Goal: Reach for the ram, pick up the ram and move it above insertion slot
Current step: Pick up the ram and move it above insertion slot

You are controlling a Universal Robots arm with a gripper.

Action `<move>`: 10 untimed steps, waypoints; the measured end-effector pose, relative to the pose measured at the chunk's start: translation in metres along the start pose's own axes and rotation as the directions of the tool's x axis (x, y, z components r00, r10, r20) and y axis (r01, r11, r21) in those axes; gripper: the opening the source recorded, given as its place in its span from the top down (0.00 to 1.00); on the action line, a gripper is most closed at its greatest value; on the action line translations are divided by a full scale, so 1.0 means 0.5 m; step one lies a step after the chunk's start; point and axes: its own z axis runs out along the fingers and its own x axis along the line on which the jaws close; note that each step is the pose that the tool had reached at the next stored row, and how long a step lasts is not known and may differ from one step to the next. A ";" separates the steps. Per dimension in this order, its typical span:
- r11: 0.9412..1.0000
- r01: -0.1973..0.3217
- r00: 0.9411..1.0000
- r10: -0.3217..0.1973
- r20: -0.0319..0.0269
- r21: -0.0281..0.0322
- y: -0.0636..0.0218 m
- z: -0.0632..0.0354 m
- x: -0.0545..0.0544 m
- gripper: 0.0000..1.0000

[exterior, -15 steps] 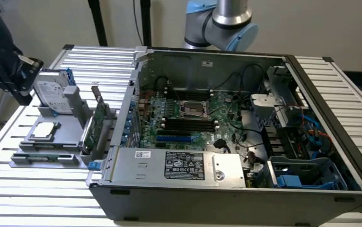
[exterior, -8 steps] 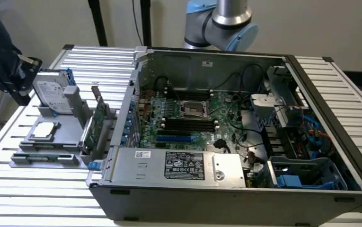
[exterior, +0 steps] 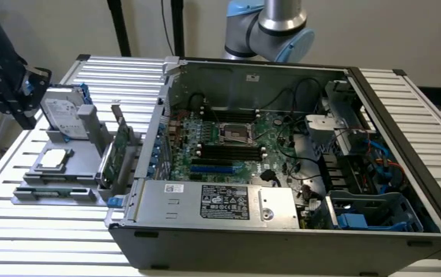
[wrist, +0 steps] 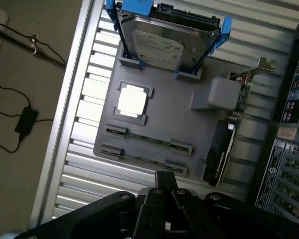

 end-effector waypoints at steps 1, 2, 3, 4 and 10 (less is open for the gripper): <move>1.000 0.018 1.000 -0.018 -0.001 0.000 0.000 0.000 0.000 0.89; 0.999 0.037 0.999 -0.037 -0.002 0.000 0.000 0.000 0.000 0.89; 0.998 0.056 0.998 -0.056 -0.003 0.000 0.000 0.000 0.000 0.89; 0.997 0.073 0.997 -0.073 -0.003 0.000 0.000 0.001 0.000 0.89; 0.984 0.181 0.983 -0.181 -0.008 0.000 0.000 0.002 0.000 0.89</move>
